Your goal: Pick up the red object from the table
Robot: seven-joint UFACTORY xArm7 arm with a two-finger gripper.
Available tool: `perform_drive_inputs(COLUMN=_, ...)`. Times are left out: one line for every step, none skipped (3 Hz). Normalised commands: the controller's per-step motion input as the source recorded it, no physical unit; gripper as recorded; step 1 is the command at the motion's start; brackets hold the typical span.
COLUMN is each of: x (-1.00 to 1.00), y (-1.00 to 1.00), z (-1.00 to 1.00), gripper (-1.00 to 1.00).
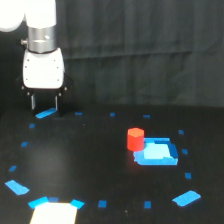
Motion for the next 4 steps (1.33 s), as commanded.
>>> perform_drive_inputs(x=1.00, y=-0.42, z=-0.24, gripper=0.86)
perform_drive_inputs(x=0.86, y=-0.54, z=-0.44, gripper=1.00)
perform_drive_inputs(x=1.00, y=-0.33, z=-0.27, gripper=0.52)
perform_drive_inputs(x=1.00, y=-0.55, z=-0.27, gripper=1.00)
